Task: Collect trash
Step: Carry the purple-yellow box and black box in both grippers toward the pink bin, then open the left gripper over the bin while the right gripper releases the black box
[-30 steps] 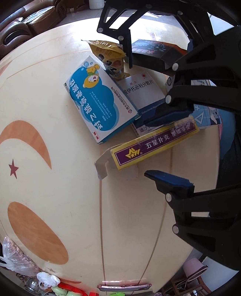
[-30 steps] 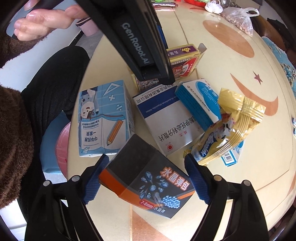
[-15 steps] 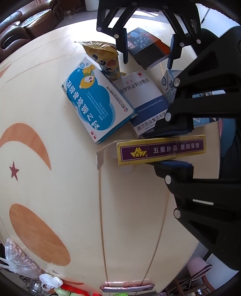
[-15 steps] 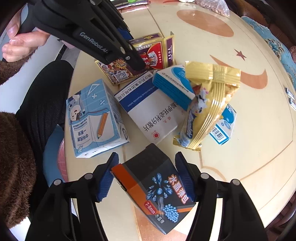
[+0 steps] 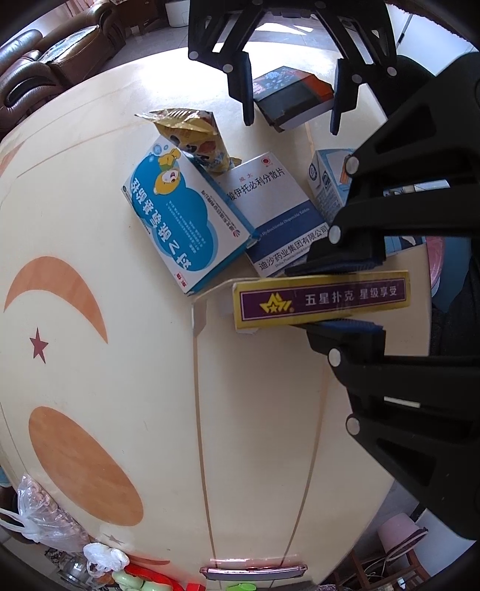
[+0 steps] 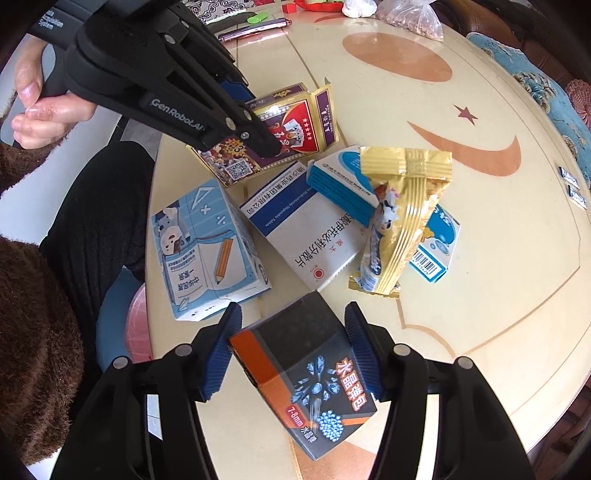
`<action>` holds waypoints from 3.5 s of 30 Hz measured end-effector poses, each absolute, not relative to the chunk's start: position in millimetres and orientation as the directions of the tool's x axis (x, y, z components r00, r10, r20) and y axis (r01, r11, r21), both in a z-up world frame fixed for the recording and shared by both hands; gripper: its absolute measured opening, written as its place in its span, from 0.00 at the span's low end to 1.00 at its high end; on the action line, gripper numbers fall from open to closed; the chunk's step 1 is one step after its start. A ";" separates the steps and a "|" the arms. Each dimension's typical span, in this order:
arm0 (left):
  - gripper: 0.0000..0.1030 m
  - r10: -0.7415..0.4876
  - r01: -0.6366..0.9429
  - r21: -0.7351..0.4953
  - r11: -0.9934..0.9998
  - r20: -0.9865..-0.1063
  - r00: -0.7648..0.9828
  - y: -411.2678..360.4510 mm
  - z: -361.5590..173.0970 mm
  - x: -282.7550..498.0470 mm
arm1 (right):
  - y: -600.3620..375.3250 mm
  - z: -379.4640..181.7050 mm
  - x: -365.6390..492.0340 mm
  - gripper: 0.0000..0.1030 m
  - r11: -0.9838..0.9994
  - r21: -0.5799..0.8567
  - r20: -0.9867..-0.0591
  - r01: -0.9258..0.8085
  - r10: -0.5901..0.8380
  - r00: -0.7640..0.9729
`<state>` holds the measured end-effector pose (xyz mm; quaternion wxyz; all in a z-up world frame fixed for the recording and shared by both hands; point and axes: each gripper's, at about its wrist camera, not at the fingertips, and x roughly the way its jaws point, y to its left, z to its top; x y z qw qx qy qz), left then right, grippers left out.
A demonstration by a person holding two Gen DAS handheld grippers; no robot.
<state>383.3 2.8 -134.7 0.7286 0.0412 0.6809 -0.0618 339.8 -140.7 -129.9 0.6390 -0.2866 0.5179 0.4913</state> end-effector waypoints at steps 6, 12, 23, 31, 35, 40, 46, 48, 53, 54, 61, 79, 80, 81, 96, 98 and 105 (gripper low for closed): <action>0.20 -0.028 0.173 -0.014 0.985 -0.996 0.081 -8.9 -126.1 381.0 | -144.0 -111.4 331.8 0.55 0.356 0.133 -0.937 -0.925 0.350 0.000; 0.19 -0.027 0.166 -0.010 0.986 -0.995 0.099 -4.7 -117.1 382.1 | -144.6 -92.3 322.6 0.55 0.360 0.110 -0.931 -0.926 0.364 0.031; 0.19 -0.035 0.170 -0.009 0.985 -0.988 0.149 2.4 -85.5 356.3 | -133.3 -63.2 294.9 0.55 0.349 0.072 -0.931 -0.934 0.360 0.063; 0.19 -0.064 0.227 -0.019 0.974 -0.979 0.192 -7.4 -57.5 303.3 | -118.0 -29.9 242.4 0.55 0.335 0.044 -0.920 -0.941 0.380 0.092; 0.19 -0.078 0.253 -0.023 0.967 -0.975 0.209 -4.5 -50.7 271.0 | -110.2 -21.6 207.7 0.55 0.326 0.040 -0.919 -0.945 0.382 0.093; 0.19 -0.078 0.299 -0.009 0.954 -0.972 0.221 -5.1 -51.6 232.9 | -107.0 -24.4 166.4 0.55 0.335 0.051 -0.920 -0.941 0.382 0.087; 0.19 -0.102 0.346 -0.027 0.938 -0.975 0.198 -13.2 -67.9 191.0 | -109.8 -39.0 123.8 0.55 0.367 0.083 -0.918 -0.927 0.389 0.072; 0.19 -0.111 0.363 -0.037 0.931 -0.976 0.186 -16.4 -75.5 178.0 | -110.8 -45.7 112.7 0.55 0.379 0.097 -0.919 -0.920 0.389 0.063; 0.19 -0.107 0.391 -0.027 0.920 -0.977 0.183 -22.5 -94.2 150.0 | -112.0 -66.1 94.7 0.55 0.409 0.114 -0.925 -0.905 0.376 0.054; 0.19 -0.107 0.393 -0.026 0.919 -0.977 0.185 -23.0 -97.9 144.9 | -111.7 -70.2 92.6 0.55 0.416 0.116 -0.926 -0.902 0.374 0.054; 0.19 -0.133 0.400 -0.059 0.914 -0.978 0.162 -21.8 -131.9 118.2 | -110.4 -106.5 76.5 0.55 0.459 0.116 -0.932 -0.881 0.357 0.063; 0.19 -0.121 0.397 -0.072 0.915 -0.988 0.100 -38.2 -247.7 86.4 | -114.3 -225.5 66.3 0.55 0.592 0.167 -0.945 -0.788 0.323 0.042; 0.19 -0.117 0.397 -0.069 0.915 -0.988 0.097 -39.9 -252.9 86.9 | -114.6 -231.6 67.8 0.55 0.601 0.174 -0.946 -0.780 0.323 0.038; 0.19 -0.112 0.399 -0.066 0.915 -0.989 0.093 -41.6 -258.5 87.8 | -114.9 -237.7 70.3 0.55 0.608 0.179 -0.946 -0.773 0.322 0.034; 0.19 -0.121 0.332 -0.145 0.932 -0.988 -0.092 -41.0 -342.5 113.5 | -103.4 -320.7 85.7 0.53 0.629 0.302 -0.926 -0.716 0.373 -0.063; 0.19 -0.138 0.316 -0.173 0.933 -0.982 -0.129 -39.4 -349.7 115.7 | -101.3 -321.6 89.7 0.53 0.630 0.316 -0.922 -0.710 0.380 -0.074; 0.19 -0.147 0.294 -0.196 0.936 -0.973 -0.180 -41.1 -365.5 119.6 | -106.0 -331.9 89.1 0.53 0.636 0.321 -0.924 -0.702 0.374 -0.083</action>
